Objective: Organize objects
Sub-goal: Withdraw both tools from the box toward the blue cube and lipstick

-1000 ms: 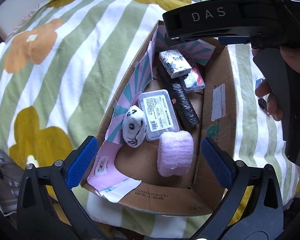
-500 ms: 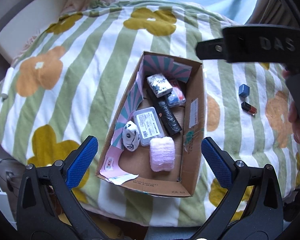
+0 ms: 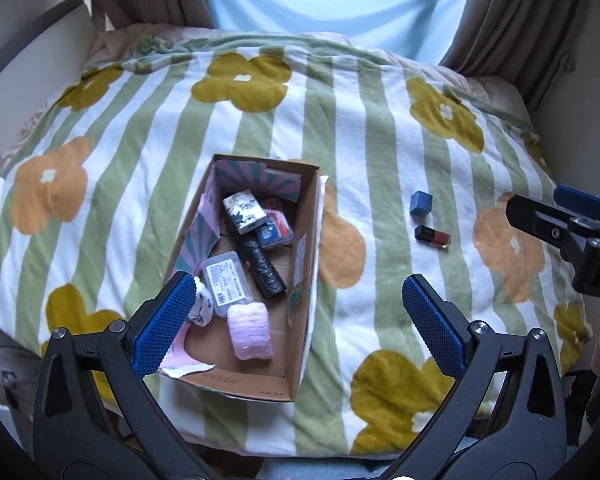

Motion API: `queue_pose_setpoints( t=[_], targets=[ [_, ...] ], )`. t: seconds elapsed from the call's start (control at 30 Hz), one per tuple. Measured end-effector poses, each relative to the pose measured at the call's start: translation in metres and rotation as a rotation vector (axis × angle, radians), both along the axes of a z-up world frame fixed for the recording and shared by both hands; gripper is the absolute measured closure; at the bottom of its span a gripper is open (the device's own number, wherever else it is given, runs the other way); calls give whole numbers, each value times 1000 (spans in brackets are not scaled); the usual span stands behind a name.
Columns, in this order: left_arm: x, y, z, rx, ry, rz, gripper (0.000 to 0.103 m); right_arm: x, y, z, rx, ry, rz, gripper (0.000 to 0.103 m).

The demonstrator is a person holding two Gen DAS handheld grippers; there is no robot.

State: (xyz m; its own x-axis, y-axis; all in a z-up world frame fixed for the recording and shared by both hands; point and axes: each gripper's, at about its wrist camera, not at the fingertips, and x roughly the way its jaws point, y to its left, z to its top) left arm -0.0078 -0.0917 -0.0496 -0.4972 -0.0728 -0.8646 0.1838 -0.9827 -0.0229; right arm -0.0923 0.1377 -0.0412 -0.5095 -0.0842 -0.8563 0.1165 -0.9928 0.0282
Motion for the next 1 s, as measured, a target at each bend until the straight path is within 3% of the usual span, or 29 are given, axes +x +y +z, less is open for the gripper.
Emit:
queue_pose_setpoints(
  t=[0.23,0.5,1.0],
  targets=[
    [-18,51,12,1,40,-95,0,26,45,-1,8,14,-122,1],
    [-30,95,12,-15,39,-189,0,31,66,1,-17,23,-167,1],
    [-63,112,1,-28,2,-260,0,25,73,-23,-51,4,-205,1]
  ],
)
